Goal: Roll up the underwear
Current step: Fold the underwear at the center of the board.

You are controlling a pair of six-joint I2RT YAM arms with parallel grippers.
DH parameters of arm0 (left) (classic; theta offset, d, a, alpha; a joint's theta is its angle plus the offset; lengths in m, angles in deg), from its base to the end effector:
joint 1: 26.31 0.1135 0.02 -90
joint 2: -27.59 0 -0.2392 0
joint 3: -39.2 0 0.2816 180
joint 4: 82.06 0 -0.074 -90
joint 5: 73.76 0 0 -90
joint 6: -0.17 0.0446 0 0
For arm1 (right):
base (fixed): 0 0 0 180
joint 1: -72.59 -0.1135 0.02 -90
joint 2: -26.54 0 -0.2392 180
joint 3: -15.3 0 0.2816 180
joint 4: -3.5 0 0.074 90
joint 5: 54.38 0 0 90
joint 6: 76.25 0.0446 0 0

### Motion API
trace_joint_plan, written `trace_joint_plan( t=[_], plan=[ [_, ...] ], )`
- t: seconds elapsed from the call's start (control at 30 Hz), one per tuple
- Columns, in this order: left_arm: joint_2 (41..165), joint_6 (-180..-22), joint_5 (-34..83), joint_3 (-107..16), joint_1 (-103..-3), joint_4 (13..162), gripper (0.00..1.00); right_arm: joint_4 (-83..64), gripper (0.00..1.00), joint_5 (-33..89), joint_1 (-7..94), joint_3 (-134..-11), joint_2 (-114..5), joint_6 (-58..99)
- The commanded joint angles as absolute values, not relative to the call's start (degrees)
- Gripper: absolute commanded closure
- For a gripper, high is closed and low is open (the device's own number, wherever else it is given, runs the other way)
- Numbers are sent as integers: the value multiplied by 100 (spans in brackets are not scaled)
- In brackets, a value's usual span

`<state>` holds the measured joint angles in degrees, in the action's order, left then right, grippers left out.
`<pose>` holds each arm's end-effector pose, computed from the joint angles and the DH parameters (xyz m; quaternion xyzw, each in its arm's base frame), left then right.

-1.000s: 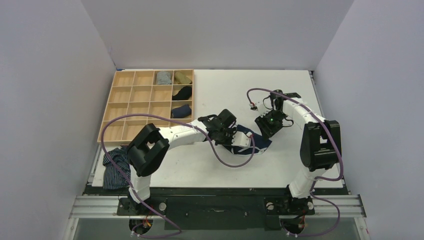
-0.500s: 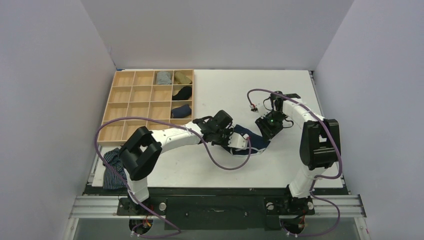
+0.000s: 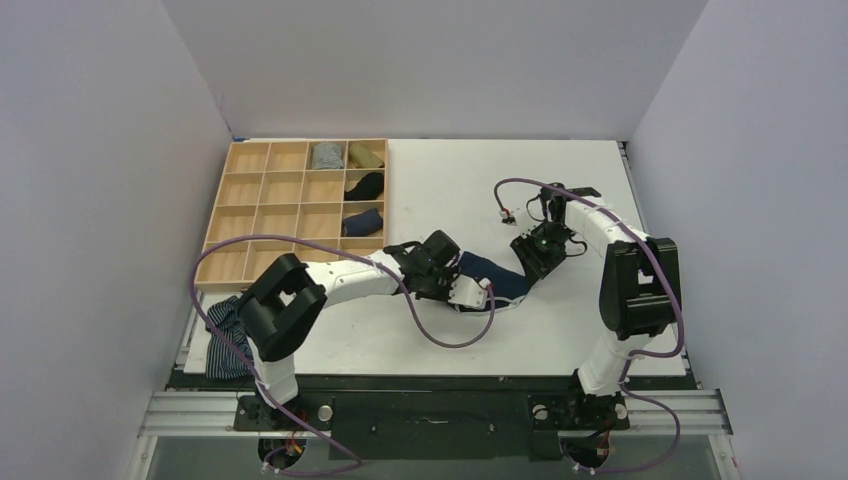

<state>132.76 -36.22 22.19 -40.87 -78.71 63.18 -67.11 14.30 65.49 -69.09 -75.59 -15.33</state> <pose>0.2386 -0.3174 0.1226 0.7783 0.5695 -0.0474 0.2602 0.3372 0.0583 0.1461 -0.3077 0.9332 0.1789 0.0492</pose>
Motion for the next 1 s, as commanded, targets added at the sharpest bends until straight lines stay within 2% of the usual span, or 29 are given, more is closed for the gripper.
trace_joint_plan(
  t=[0.0, 0.37, 0.97],
  plan=[
    [12976, -3686, 2245, -4267, -7854, 6482, 100, -6773, 62, 1407, 6591, -6902, -7629, -1574],
    [12503, -4059, 2651, -4677, -7819, 5984, 100, -6769, 62, 1437, 6591, -6872, -7634, -1569],
    [12681, -3575, 1954, -3463, -7830, 6852, 100, -6787, 62, 1468, 6591, -6861, -7705, -1569]
  ],
)
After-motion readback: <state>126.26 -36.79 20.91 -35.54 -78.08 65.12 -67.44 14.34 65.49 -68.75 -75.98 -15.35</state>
